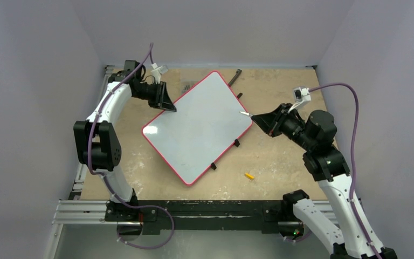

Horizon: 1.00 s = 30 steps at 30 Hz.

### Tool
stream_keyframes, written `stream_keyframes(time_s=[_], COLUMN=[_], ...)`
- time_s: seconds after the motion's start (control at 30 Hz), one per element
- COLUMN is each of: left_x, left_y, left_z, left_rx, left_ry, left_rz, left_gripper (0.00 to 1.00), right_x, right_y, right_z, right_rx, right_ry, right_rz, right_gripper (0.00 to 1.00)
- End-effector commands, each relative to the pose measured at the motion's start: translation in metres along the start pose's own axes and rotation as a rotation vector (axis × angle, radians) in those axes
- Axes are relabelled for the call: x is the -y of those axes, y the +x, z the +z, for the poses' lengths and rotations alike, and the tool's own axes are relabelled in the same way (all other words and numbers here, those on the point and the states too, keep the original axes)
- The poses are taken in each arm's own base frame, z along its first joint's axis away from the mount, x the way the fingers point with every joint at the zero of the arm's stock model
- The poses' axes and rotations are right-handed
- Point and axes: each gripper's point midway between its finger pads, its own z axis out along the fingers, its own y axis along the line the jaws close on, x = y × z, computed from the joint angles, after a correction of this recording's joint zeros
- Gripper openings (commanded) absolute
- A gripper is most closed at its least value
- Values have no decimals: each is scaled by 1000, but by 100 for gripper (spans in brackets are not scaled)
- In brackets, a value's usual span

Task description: Write a sentence on the whiteboard

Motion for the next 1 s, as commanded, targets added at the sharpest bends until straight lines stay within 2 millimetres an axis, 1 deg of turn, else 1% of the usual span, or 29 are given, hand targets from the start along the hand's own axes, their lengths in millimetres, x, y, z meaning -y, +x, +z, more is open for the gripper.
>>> stream_keyframes(time_s=[0.0,0.17,0.23,0.3,0.37,0.6,0.8,0.97], left_x=[15,15,15,18,23,47,57,59], left_y=[4,6,6,6,6,10,13,14], left_z=[6,9,10,9,9,8,8,8], left_rx=[-25,-36,-41,-43,-44,-57,-65,-68], left_ry=[60,60,59,60,58,38,2,-44], left_rz=[29,25,25,30,44,147,217,256], left_gripper=[21,23,20,13,0,0,0,0], right_x=[-7,-6,-5,-5,-4,-3,-1,-4], right_y=[-9,-8,-7,-7,-7,-3,7,16], right_z=[2,2,2,2,3,5,6,8], right_rx=[24,20,20,19,18,12,-3,-20], right_ry=[-31,-30,-30,-30,-27,-34,-56,-107], right_rz=[-23,-27,-27,-27,-27,-30,-43,-68], right_gripper=[0,0,0,0,0,0,0,0])
